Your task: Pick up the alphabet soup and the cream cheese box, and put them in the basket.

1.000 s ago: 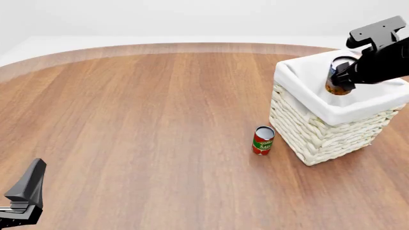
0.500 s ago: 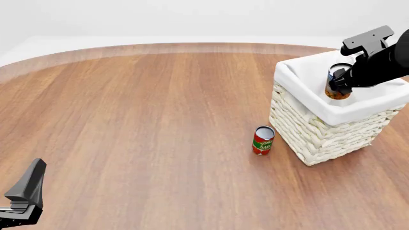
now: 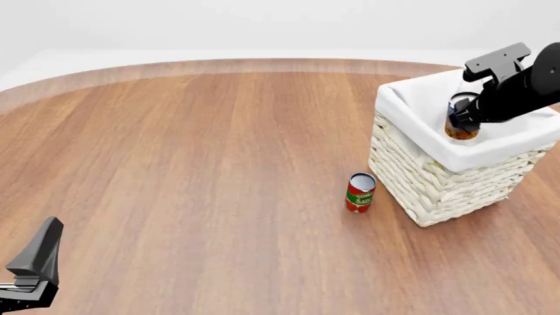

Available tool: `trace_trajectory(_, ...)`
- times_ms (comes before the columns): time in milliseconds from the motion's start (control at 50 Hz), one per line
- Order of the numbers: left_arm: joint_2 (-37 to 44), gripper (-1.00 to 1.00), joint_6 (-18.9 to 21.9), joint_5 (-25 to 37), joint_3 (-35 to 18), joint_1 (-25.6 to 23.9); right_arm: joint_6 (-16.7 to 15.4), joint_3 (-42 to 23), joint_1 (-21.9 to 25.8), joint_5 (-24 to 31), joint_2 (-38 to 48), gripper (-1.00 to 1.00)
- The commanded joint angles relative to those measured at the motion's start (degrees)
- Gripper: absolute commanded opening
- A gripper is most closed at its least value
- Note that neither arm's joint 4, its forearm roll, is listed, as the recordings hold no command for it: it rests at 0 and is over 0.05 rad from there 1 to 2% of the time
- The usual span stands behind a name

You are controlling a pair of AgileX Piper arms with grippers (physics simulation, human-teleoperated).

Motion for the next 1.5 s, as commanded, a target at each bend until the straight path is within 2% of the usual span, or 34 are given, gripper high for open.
trace_trajectory(20,0.0,1.00,0.0,0.0,0.0,0.0,0.4,-1.2,-1.1,-0.8,1.5,-1.00)
trace_trajectory(200,0.0,1.00,0.0,0.0,0.0,0.0,0.7,-1.7,-1.7,-1.2,2.6,-1.00)
trace_trajectory(220,0.0,1.00,0.0,0.0,0.0,0.0,0.7,-2.0,-2.0,-1.0,2.5,1.00)
trace_trajectory(660,0.0,1.00,0.0,0.0,0.0,0.0,1.7,-1.8,-1.4,0.1,0.2,1.00)
trace_trajectory(1080,0.0,1.00,0.0,0.0,0.0,0.0,6.9,-1.6,0.6,1.8,-8.6,1.00)
trace_trajectory(1400,0.0,1.00,0.0,0.0,0.0,0.0,6.8,-2.6,1.1,4.7,-12.2,1.00)
trace_trajectory(1500,0.0,1.00,0.0,0.0,0.0,0.0,7.1,-1.4,1.4,3.8,-12.7,1.00)
